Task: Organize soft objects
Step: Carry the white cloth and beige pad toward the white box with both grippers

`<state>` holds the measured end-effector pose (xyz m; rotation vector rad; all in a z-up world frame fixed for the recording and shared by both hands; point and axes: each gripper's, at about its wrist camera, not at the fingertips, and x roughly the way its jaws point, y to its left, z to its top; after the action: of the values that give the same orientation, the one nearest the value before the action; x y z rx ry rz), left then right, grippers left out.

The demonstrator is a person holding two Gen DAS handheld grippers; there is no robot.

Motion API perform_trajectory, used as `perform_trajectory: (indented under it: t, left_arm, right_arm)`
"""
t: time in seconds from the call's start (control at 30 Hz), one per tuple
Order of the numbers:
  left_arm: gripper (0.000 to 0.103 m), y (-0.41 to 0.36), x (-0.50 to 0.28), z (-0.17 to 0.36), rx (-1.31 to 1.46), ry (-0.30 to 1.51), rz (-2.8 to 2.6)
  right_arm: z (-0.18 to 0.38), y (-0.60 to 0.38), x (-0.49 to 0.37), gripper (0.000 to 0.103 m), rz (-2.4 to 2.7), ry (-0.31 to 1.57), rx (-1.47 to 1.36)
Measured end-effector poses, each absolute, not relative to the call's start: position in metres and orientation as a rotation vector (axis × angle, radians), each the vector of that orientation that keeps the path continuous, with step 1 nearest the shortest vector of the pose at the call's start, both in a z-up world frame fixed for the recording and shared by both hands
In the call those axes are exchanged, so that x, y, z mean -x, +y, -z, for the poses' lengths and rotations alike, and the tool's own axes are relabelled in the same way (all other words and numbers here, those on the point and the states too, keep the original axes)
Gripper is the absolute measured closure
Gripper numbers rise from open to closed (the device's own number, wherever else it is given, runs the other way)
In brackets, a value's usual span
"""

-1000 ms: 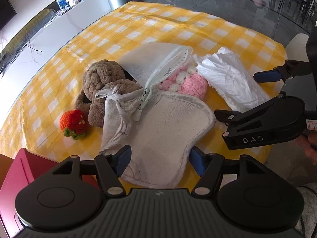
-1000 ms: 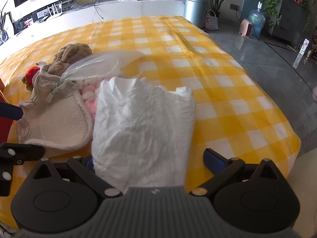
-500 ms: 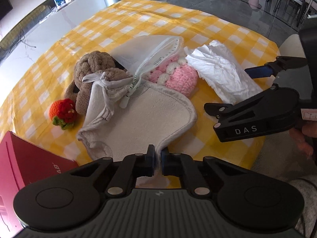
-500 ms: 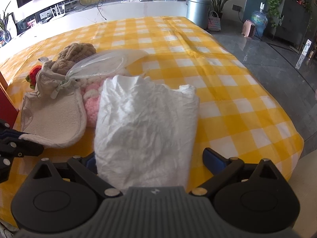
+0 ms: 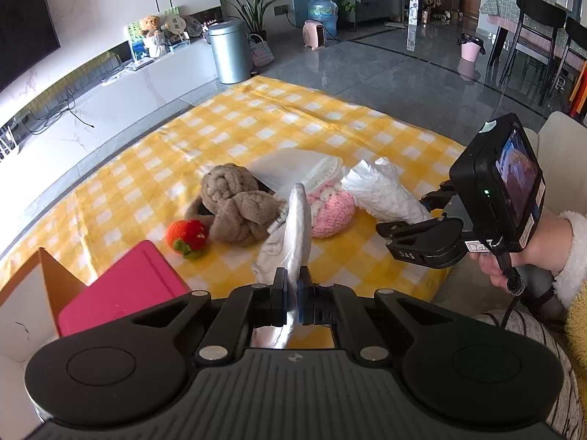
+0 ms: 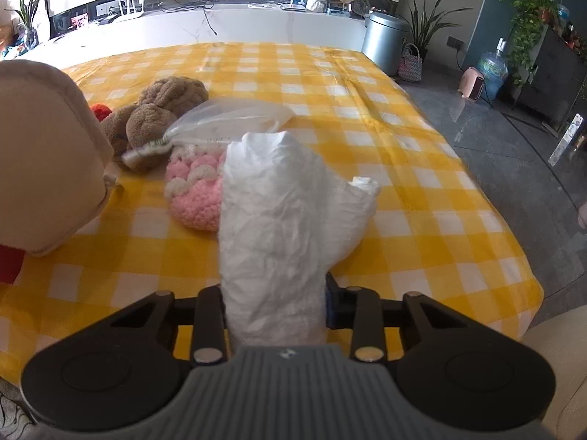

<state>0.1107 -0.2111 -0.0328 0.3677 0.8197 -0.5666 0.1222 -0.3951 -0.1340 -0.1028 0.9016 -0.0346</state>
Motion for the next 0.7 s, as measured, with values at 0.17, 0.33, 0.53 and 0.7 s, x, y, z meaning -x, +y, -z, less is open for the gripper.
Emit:
perform_trajectory:
  t: [0.17, 0.33, 0.53, 0.7]
  left_arm:
    - [0.098, -0.194, -0.122, 0.005, -0.277, 0.808, 0.514]
    - [0.098, -0.184, -0.119, -0.026, -0.228, 0.742, 0.502]
    - [0.098, -0.166, -0.114, -0.06, -0.179, 0.694, 0.513]
    - [0.098, -0.139, -0.108, -0.083, -0.122, 0.647, 0.473]
  right_arm:
    - [0.106, -0.397, -0.119, 0.077, 0.06, 0.861, 0.076]
    - [0.066, -0.391, -0.111, 0.077, 0.088, 0.796, 0.08]
    - [0.018, -0.382, -0.101, 0.077, 0.114, 0.711, 0.062]
    - [-0.019, -0.363, -0.092, 0.077, 0.083, 0.635, 0.04]
